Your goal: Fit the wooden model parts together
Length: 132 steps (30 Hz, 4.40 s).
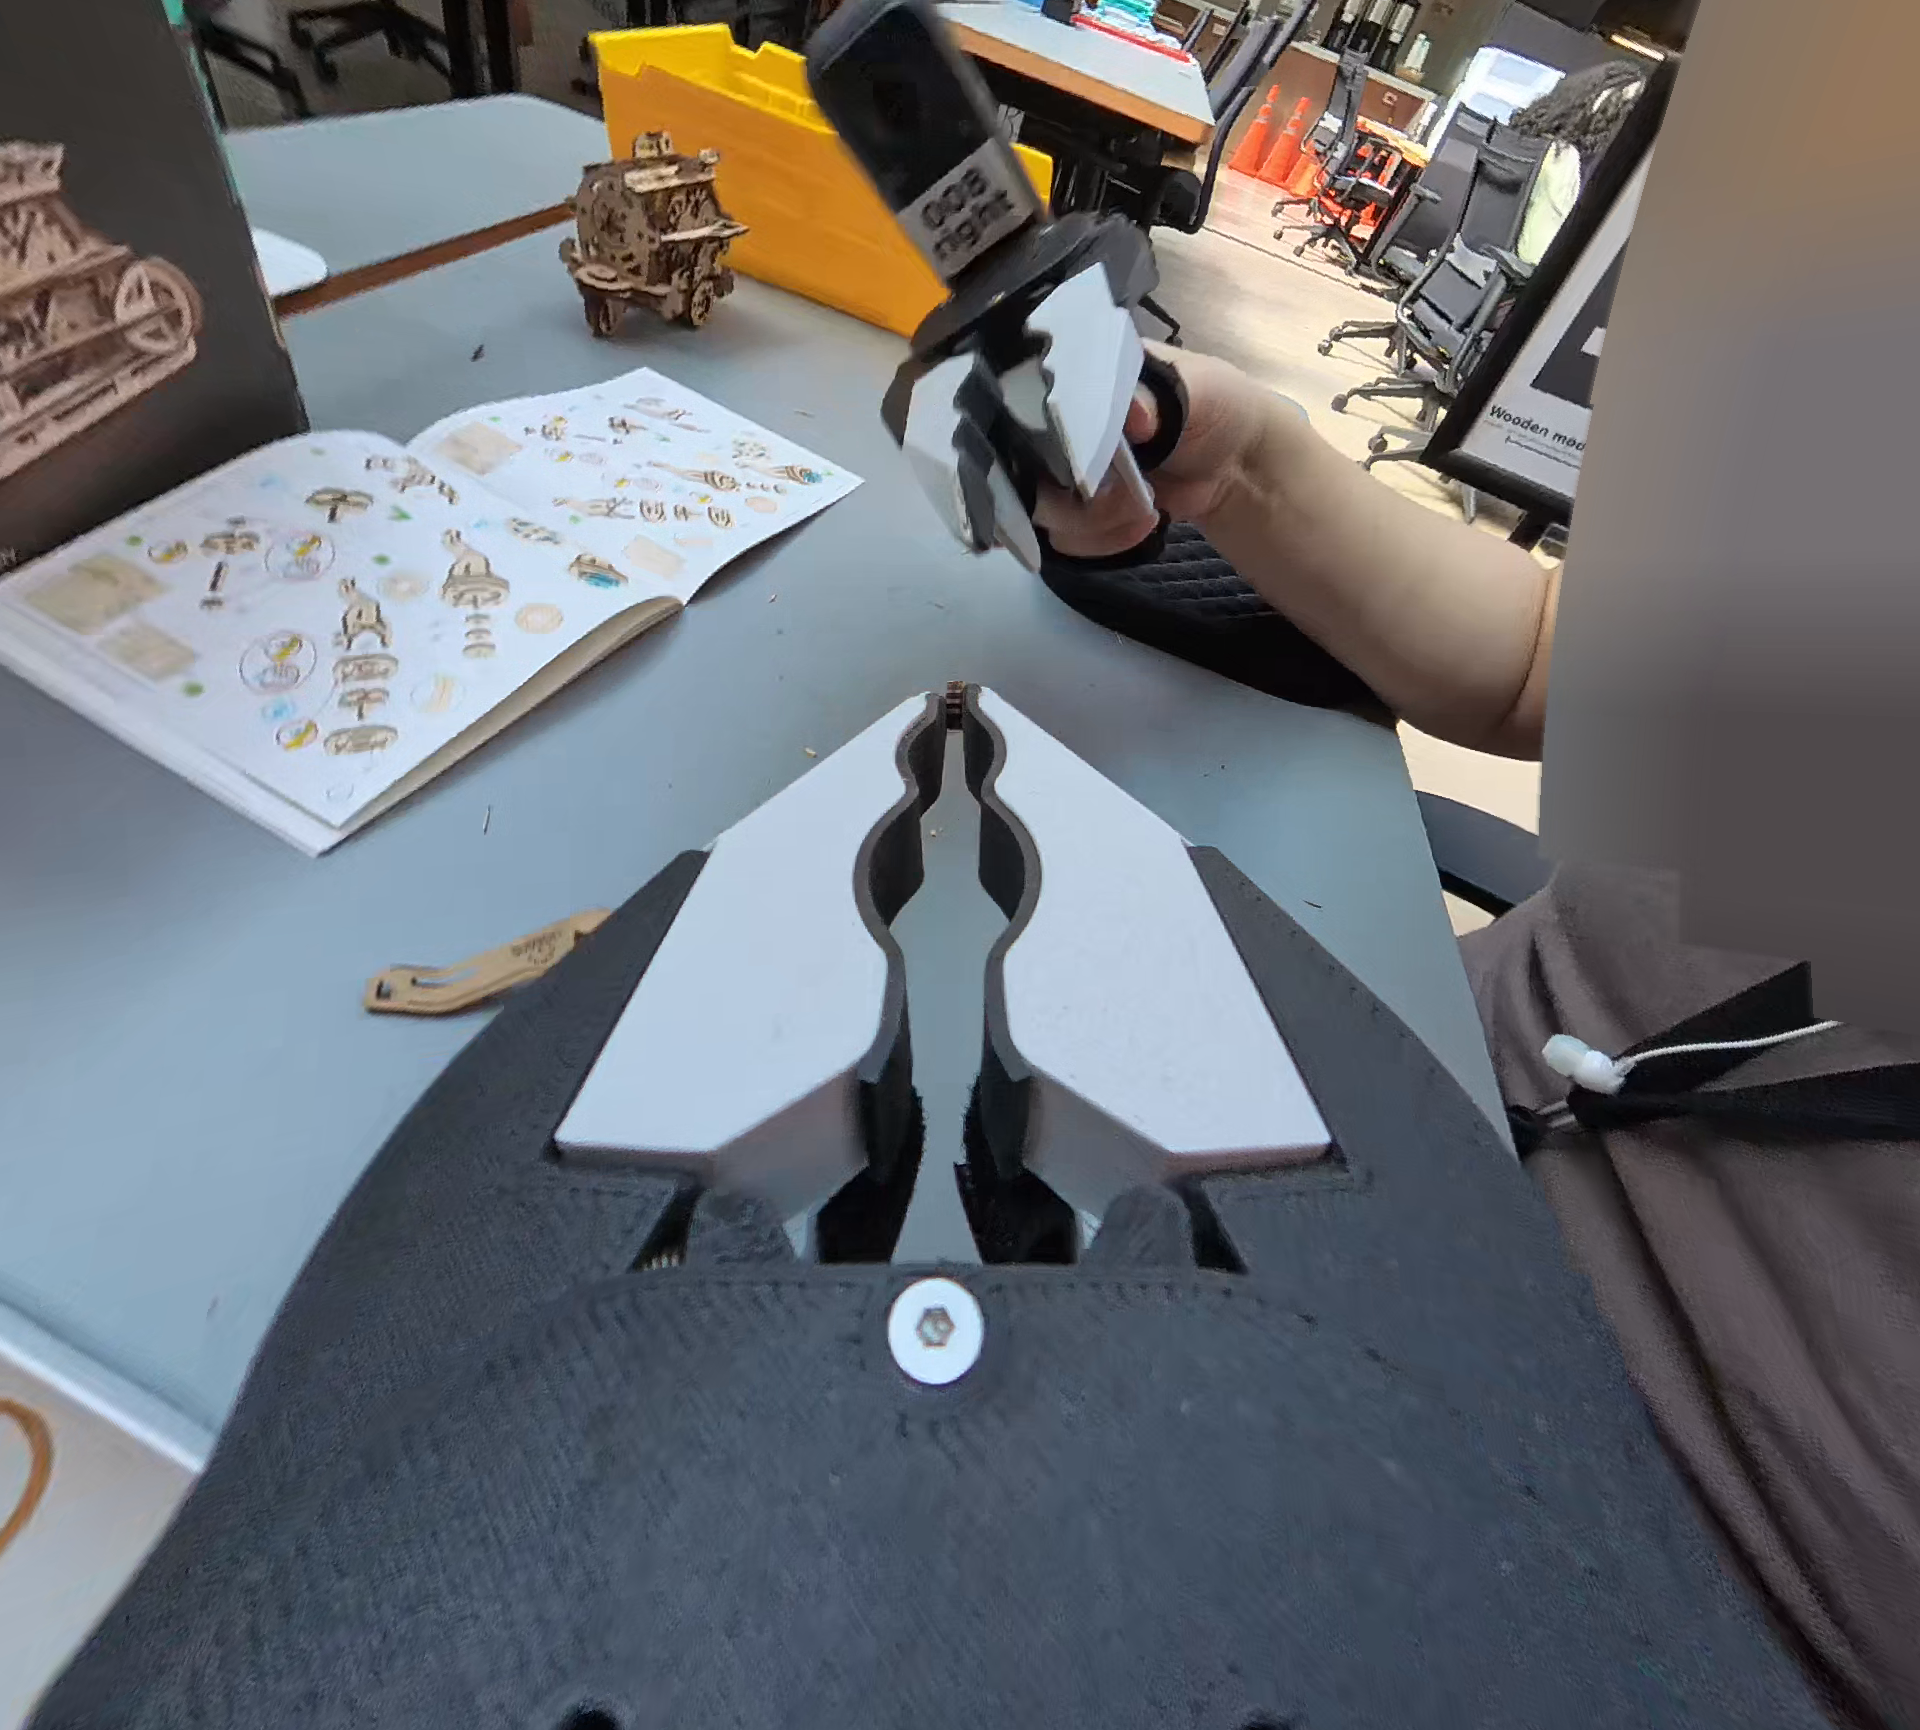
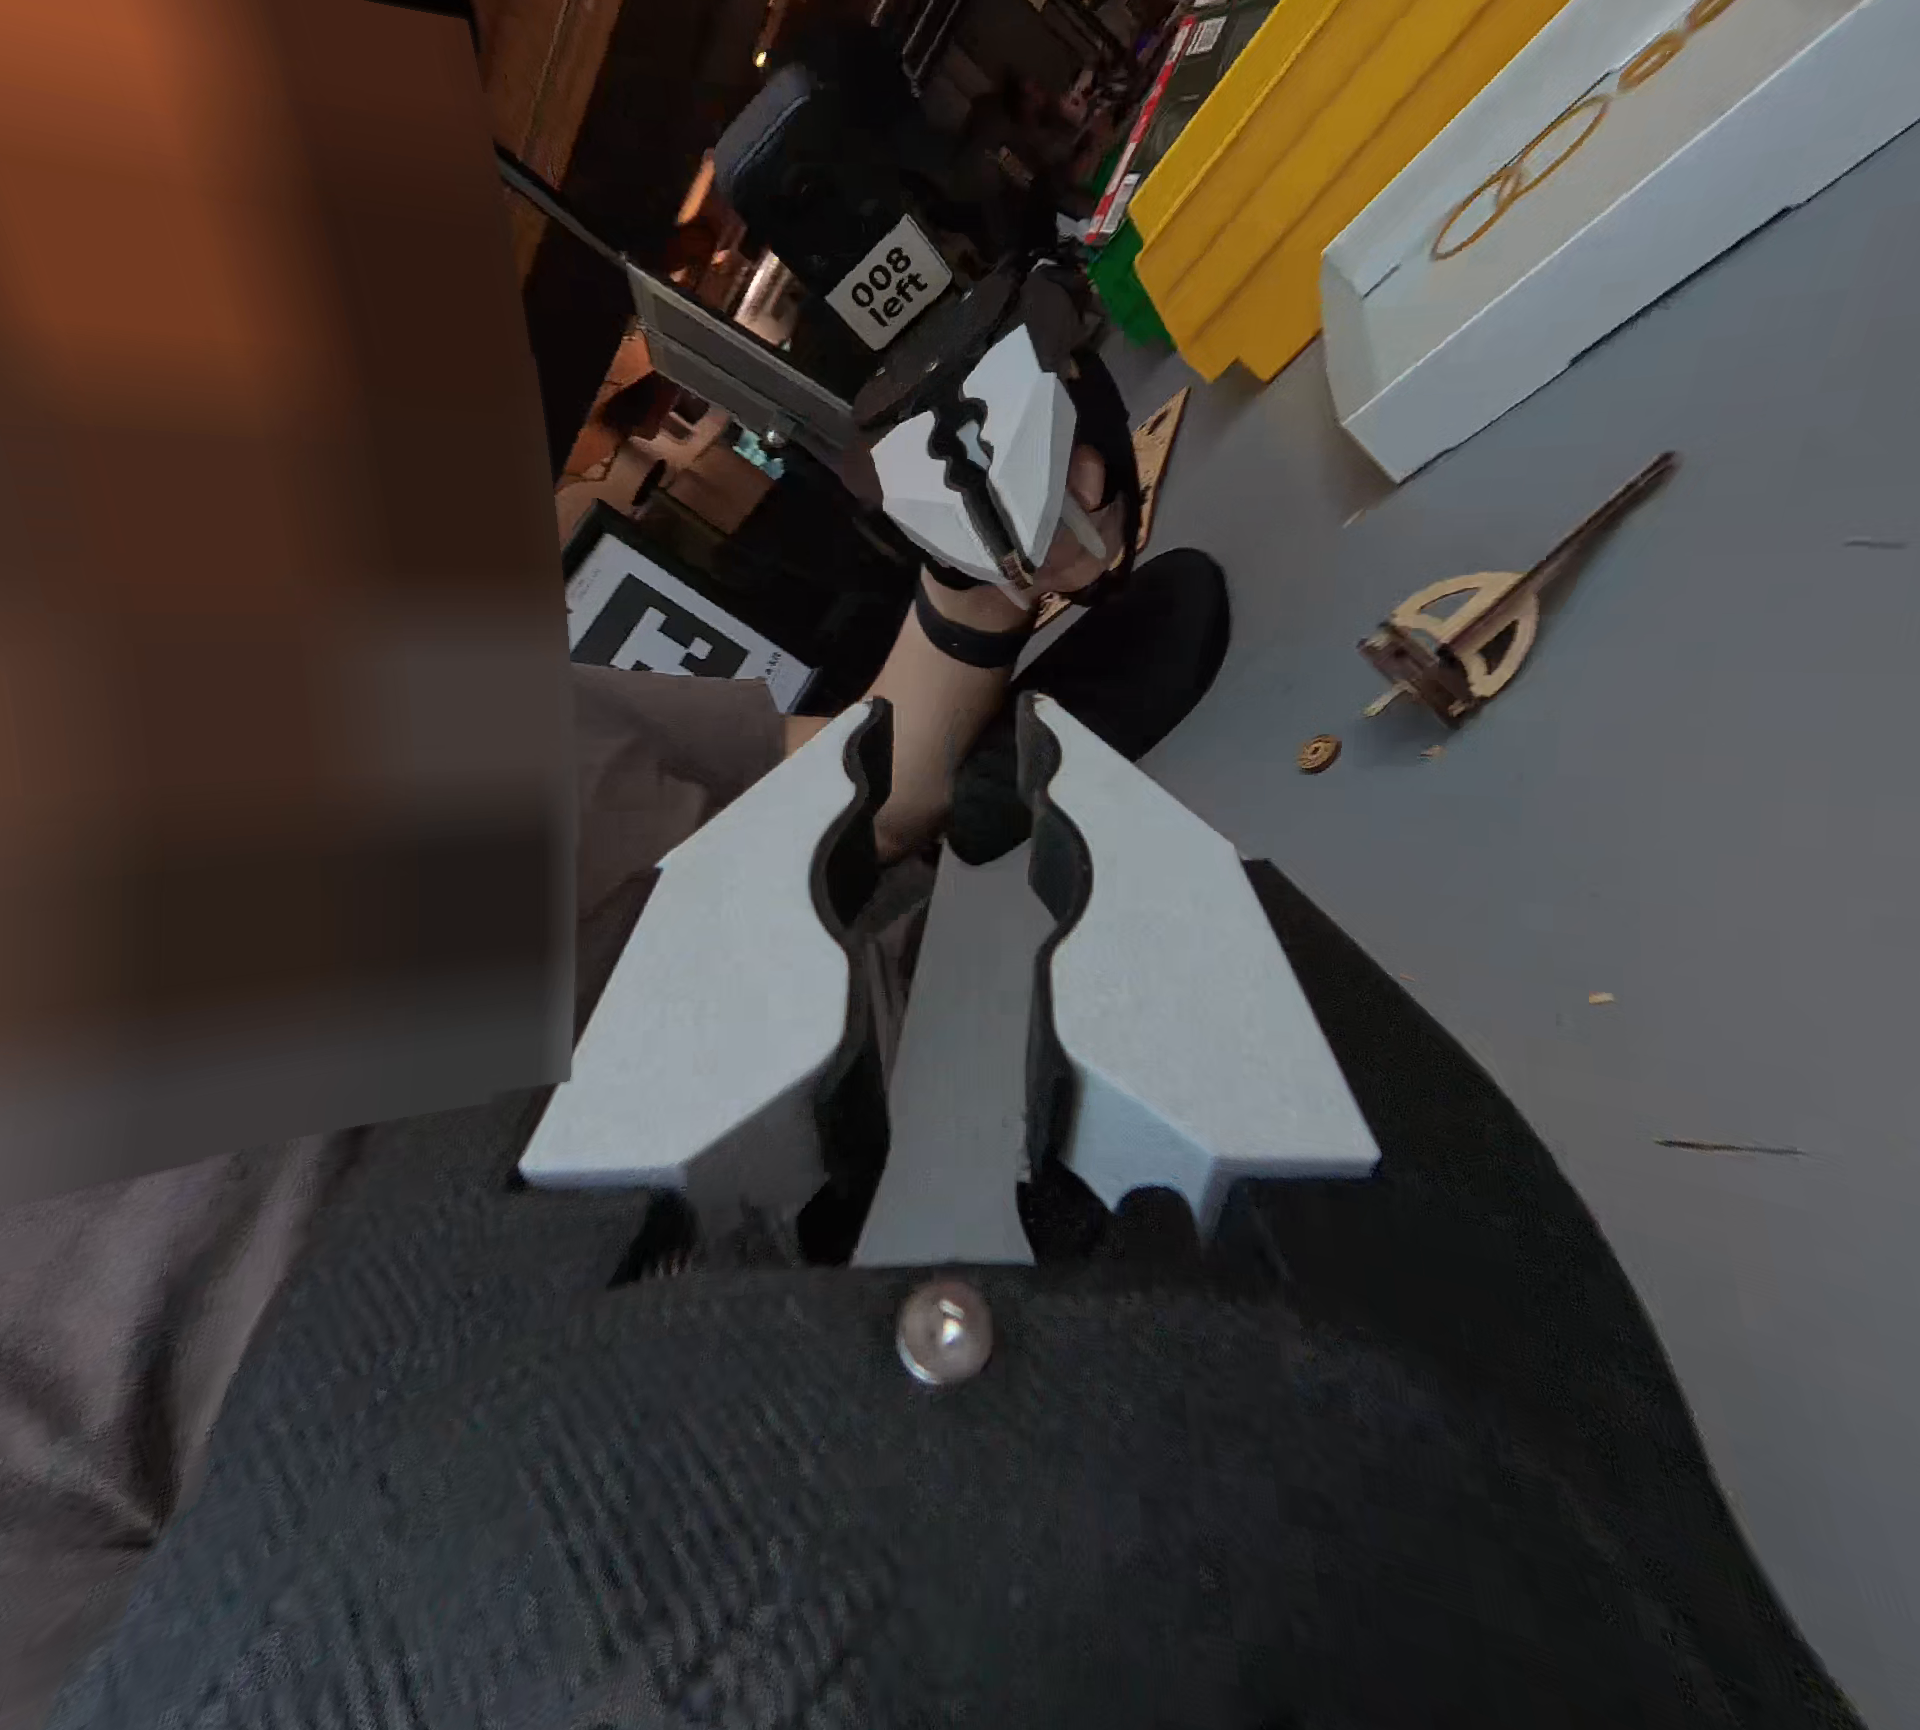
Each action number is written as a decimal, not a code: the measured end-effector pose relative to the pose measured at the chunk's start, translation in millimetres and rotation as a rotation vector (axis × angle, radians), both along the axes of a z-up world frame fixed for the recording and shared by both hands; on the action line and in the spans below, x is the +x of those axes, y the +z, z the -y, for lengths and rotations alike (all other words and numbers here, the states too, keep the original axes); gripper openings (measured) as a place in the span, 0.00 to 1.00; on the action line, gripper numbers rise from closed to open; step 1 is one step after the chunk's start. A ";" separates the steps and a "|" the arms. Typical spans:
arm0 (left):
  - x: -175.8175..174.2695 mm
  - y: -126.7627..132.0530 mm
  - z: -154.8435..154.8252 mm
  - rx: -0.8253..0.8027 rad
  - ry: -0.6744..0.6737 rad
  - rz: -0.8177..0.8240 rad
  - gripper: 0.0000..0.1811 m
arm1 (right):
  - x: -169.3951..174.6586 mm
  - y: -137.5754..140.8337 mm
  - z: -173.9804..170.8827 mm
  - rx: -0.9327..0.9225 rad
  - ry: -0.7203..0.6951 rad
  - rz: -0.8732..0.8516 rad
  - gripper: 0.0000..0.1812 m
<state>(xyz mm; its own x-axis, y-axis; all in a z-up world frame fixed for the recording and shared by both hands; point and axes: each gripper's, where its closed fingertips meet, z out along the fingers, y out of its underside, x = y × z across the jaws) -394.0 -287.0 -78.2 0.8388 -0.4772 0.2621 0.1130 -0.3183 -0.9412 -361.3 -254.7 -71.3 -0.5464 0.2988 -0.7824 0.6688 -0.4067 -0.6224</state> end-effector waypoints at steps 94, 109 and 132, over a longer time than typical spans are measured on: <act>-91.0 -119.1 -26.8 -0.419 -0.452 -1.152 0.05 | -12.3 -55.4 -20.9 0.972 -0.256 -0.384 0.05; -67.9 -103.5 -7.0 -0.674 -0.275 -0.641 0.05 | -11.3 -49.4 -26.8 0.951 -0.281 -0.393 0.05; 36.4 -58.3 5.2 -0.584 -0.392 0.041 0.05 | 11.2 0.9 7.7 0.730 -0.213 -0.620 0.04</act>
